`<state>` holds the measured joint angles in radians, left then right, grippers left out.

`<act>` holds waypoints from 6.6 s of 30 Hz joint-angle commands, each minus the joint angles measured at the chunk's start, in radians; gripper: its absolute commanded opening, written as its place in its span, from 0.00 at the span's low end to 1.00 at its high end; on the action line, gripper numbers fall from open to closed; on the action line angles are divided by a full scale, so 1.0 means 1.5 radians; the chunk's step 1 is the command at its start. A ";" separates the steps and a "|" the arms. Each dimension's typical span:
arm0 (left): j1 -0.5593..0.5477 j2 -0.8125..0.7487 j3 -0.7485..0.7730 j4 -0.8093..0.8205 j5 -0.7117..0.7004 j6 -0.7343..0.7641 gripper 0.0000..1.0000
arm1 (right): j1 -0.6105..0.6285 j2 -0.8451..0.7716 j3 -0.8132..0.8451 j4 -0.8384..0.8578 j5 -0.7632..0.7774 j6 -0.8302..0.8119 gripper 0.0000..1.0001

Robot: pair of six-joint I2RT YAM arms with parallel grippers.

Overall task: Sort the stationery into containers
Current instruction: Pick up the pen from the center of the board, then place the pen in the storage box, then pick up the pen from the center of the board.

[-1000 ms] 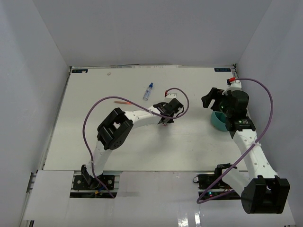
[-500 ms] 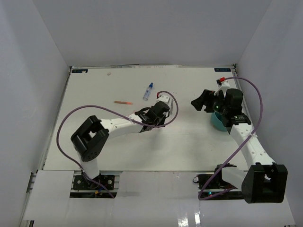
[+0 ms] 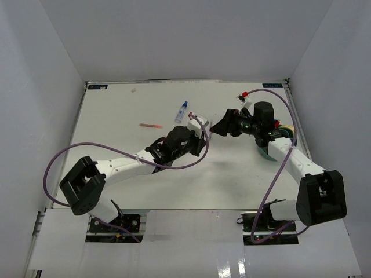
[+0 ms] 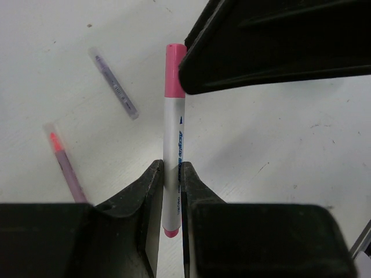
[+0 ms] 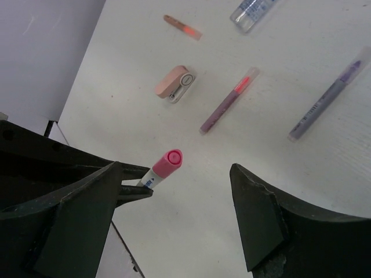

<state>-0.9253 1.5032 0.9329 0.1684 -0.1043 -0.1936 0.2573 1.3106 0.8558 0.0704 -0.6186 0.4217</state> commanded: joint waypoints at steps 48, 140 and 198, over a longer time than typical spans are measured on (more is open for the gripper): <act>0.235 -0.131 0.090 -0.374 -0.008 -0.119 0.98 | -0.213 -0.114 0.030 -0.139 0.518 -0.152 0.09; 0.118 0.371 0.356 -0.454 -0.119 -0.153 0.51 | -0.127 -0.307 -0.100 -0.011 0.289 -0.147 0.93; 0.015 -0.038 0.031 -0.028 0.084 0.110 0.31 | 0.069 -0.041 -0.014 0.074 0.014 0.003 0.18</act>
<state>-0.8989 1.4887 0.9745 0.1104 0.0345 -0.0254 0.3580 1.2751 0.8139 0.1631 -0.6151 0.4473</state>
